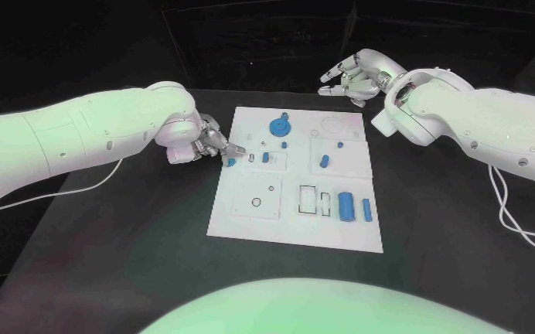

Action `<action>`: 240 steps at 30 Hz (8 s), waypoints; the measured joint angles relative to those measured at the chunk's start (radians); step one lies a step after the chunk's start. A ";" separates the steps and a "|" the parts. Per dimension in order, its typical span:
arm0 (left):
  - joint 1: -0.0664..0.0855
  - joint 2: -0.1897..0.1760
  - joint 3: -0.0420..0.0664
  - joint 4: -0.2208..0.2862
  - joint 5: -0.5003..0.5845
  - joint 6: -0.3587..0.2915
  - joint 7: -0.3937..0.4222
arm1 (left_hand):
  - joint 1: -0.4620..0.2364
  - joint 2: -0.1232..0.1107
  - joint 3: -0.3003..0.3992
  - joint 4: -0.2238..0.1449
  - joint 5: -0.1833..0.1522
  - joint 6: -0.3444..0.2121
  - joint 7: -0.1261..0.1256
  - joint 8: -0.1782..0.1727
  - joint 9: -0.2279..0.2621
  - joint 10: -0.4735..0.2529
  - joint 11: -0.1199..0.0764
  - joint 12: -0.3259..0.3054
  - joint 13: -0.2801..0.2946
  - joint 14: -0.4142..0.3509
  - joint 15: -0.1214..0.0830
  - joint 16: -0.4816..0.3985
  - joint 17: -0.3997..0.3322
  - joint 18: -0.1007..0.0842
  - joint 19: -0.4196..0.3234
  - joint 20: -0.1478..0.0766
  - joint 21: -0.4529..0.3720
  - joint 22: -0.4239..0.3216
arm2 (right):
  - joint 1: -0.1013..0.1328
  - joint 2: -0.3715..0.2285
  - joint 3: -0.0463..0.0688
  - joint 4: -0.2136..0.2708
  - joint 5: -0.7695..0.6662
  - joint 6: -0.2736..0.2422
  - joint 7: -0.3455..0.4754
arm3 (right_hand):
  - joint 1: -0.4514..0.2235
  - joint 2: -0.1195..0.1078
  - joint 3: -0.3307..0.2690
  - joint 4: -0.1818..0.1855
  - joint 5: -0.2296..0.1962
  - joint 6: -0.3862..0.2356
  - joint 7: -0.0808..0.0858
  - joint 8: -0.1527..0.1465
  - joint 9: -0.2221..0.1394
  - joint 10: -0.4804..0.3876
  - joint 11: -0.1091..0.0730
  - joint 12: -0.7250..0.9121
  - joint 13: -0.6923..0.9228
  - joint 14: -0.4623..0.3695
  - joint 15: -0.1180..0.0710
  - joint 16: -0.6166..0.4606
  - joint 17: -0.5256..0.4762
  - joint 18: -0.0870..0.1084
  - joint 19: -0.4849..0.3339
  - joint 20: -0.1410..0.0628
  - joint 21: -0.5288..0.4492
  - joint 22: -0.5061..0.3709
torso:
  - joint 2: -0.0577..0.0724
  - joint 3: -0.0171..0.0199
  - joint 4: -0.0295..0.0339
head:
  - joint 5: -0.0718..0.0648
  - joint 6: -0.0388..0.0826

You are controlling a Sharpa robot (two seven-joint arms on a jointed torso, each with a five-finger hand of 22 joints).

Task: Assemble the parts on the task board

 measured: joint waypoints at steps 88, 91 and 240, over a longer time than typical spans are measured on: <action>-0.019 0.019 -0.002 -0.030 -0.097 0.033 -0.006 | 0.108 0.022 0.017 -0.080 -0.001 0.004 -0.011 0.023 0.015 0.028 -0.014 0.012 0.046 0.000 -0.007 0.000 0.000 0.000 0.003 -0.003 0.026 0.000 | -0.002 0.001 0.000 -0.003 0.000 0.002 0.000 | 0.000 0.000 0.000 0.000 0.000 0.000 0.000 0.000 0.000 0.000 0.000 0.000 0.000 0.000 0.000 0.000 0.000 0.000 0.000 0.000 0.000 0.000 | -0.001 -0.0004 0.0017 | 0.000 -0.009; -0.019 0.018 -0.002 -0.027 -0.101 0.032 -0.006 | 0.108 0.021 0.016 -0.085 -0.001 0.004 -0.011 0.027 0.015 0.028 -0.014 0.012 0.046 0.000 -0.007 0.000 0.000 0.000 0.003 -0.003 0.026 0.000 | -0.002 0.001 0.000 -0.004 0.000 0.002 0.000 | 0.000 0.000 0.000 0.000 0.000 0.000 0.000 0.000 0.000 0.000 0.000 0.000 0.000 0.000 0.000 0.000 0.000 0.000 0.000 0.000 0.000 0.000 | -0.001 -0.0004 0.0018 | 0.001 -0.009; -0.024 -0.142 -0.003 0.145 -0.178 -0.092 0.116 | 0.025 -0.191 0.834 -0.099 0.149 -0.041 0.063 -0.187 -0.097 -0.039 0.047 -0.083 -0.018 0.000 0.029 0.000 0.000 0.000 0.004 0.024 0.010 0.000 | -0.009 -0.004 0.000 -0.020 0.008 0.008 0.009 | 0.015 0.015 -0.006 0.001 0.089 0.000 0.000 0.000 0.000 0.000 0.000 0.005 -0.005 -0.004 -0.004 0.000 0.004 0.000 0.004 -0.003 -0.004 0.000 | -0.001 0.0002 0.0012 | 0.020 -0.009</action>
